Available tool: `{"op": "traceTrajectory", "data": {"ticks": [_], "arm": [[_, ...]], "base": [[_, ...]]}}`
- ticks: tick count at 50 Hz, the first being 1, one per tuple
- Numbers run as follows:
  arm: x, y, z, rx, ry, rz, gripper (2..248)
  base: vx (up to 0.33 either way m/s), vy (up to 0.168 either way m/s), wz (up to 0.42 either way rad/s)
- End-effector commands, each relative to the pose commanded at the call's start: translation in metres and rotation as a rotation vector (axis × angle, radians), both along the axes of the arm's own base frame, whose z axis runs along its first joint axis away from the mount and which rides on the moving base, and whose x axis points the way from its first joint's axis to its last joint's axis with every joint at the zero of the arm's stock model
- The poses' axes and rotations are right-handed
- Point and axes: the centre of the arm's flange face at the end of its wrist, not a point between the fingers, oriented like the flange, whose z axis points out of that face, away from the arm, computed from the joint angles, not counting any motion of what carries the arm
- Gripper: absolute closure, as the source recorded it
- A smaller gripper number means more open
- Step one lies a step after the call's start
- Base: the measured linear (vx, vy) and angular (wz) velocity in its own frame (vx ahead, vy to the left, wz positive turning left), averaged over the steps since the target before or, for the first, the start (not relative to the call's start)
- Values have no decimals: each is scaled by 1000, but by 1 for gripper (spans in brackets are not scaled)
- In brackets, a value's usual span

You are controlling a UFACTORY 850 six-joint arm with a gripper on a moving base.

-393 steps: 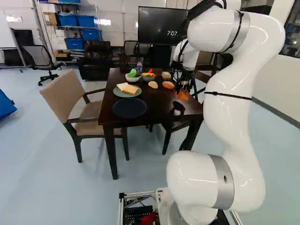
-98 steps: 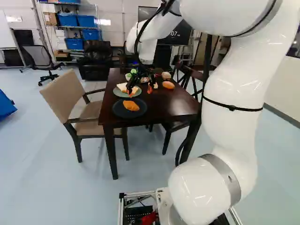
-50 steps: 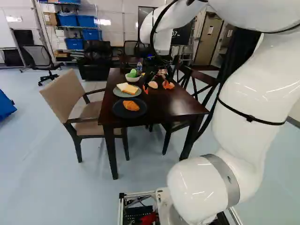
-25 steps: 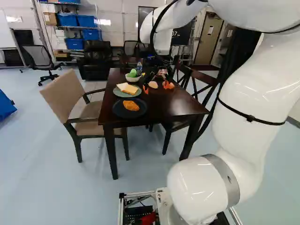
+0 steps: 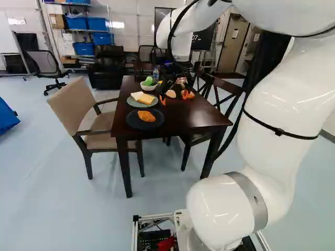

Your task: Move the croissant to the empty plate

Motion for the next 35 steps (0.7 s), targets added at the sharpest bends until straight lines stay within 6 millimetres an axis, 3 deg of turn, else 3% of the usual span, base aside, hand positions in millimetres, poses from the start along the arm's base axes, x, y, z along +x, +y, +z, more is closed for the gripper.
{"op": "traceTrajectory", "data": {"ticks": [35], "arm": [[0,0,0,0,0,0,3]], "base": [[-117,3,14]]}}
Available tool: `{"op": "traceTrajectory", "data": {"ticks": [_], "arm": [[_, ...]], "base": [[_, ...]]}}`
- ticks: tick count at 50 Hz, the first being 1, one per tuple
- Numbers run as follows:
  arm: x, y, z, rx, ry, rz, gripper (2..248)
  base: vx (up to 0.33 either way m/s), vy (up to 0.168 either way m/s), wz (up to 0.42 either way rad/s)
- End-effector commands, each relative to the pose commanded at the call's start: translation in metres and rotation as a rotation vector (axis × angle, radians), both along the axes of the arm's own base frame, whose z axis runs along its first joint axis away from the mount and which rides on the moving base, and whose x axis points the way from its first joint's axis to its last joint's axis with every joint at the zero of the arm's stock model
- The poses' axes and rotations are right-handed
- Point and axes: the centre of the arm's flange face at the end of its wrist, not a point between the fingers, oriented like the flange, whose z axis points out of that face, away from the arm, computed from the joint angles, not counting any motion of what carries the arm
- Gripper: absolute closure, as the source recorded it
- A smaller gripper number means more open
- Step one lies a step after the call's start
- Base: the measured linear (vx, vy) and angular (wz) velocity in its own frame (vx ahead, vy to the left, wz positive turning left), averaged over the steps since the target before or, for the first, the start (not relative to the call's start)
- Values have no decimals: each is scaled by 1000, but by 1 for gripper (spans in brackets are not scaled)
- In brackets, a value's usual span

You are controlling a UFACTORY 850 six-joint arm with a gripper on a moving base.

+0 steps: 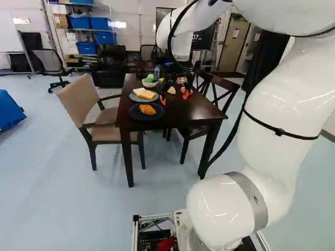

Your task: Move the croissant to the empty plate

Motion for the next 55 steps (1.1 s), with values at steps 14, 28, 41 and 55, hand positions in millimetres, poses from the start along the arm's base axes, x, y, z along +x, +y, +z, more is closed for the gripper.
{"op": "traceTrajectory", "data": {"ticks": [14,28,41,55], "arm": [[0,0,0,0,0,0,3],[0,0,0,0,0,0,3],[0,0,0,0,0,0,3],[0,0,0,0,0,0,3]], "base": [[-112,3,14],[-91,2,9],[-65,0,7],[0,0,0]]}}
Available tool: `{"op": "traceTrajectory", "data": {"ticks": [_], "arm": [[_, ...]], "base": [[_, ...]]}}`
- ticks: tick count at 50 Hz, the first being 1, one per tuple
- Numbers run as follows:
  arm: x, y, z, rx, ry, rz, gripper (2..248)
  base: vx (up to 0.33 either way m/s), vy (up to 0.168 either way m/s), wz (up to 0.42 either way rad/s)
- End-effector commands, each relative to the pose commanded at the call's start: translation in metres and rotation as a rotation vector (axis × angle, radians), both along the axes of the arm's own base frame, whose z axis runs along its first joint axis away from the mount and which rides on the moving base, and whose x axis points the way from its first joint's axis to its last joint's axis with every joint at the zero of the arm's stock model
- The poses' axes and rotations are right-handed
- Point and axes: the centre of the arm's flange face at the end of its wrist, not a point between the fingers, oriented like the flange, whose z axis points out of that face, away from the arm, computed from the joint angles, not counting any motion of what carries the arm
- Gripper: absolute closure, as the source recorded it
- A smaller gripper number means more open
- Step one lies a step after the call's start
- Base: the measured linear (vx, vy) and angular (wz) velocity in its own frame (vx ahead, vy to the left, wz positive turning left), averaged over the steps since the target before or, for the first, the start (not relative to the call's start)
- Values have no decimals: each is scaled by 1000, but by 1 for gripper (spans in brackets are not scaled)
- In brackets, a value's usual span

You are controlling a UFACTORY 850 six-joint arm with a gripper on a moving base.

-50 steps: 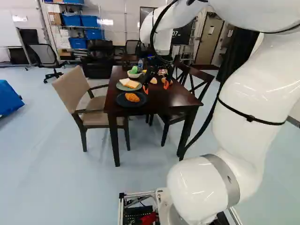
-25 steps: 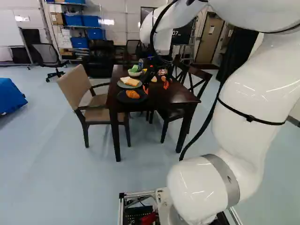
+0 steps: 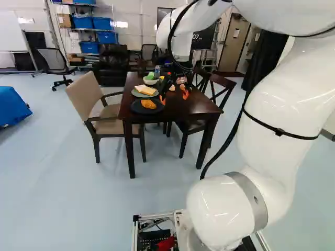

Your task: Move the croissant to the empty plate

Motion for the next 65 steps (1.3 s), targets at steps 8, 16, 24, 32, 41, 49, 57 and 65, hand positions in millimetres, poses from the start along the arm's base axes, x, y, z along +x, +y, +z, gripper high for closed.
{"op": "traceTrajectory", "data": {"ticks": [8,16,24,32,41,49,57,65], "arm": [[0,0,0,0,-1,0,3],[0,0,-1,1,-6,-2,3],[-1,-1,-4,3,-15,-5,3],[-2,-2,-7,6,-29,-9,3],[-4,-3,-12,10,-49,-16,3],[-6,-4,-18,14,-72,-23,3],[-8,-6,-25,20,-99,-32,3],[-11,-8,-33,26,-132,-43,3]], "base": [[0,0,0],[0,0,0],[0,0,0],[0,0,0],[0,0,0],[0,0,0],[0,0,0],[0,0,0]]}}
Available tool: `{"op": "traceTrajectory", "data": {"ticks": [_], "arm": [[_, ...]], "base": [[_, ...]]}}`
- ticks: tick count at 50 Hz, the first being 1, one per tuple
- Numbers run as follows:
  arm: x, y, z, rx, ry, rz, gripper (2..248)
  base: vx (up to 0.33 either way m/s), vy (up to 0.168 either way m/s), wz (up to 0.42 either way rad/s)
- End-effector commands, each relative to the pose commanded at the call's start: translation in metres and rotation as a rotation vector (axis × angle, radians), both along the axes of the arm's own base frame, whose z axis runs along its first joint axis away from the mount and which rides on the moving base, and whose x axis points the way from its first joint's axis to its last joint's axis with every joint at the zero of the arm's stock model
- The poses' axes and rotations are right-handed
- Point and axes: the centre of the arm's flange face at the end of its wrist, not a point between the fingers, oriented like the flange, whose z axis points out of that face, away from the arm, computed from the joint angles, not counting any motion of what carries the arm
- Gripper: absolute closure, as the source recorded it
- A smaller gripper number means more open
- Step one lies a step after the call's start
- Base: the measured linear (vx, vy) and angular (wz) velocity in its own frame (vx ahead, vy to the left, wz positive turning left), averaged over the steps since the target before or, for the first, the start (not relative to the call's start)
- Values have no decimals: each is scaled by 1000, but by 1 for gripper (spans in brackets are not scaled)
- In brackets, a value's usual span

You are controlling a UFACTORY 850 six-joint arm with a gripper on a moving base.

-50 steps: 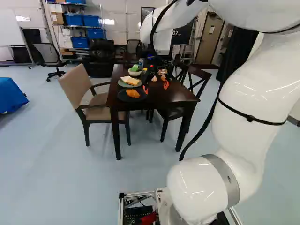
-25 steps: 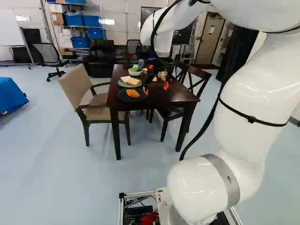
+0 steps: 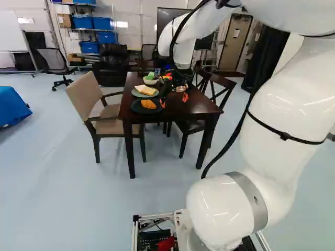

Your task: Move the croissant to the empty plate

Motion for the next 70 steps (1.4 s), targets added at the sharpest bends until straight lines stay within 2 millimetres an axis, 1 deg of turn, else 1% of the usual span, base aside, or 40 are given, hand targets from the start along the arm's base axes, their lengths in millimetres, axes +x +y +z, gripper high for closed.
{"op": "traceTrajectory", "data": {"ticks": [20,38,54,70], "arm": [[-11,-6,-24,21,-98,-32,3],[-25,-13,-50,46,-210,-69,3],[-43,-20,-76,74,-330,-107,3],[-67,-28,-104,107,-464,-149,3]], "base": [[0,0,0],[0,0,0],[0,0,0],[0,0,0]]}}
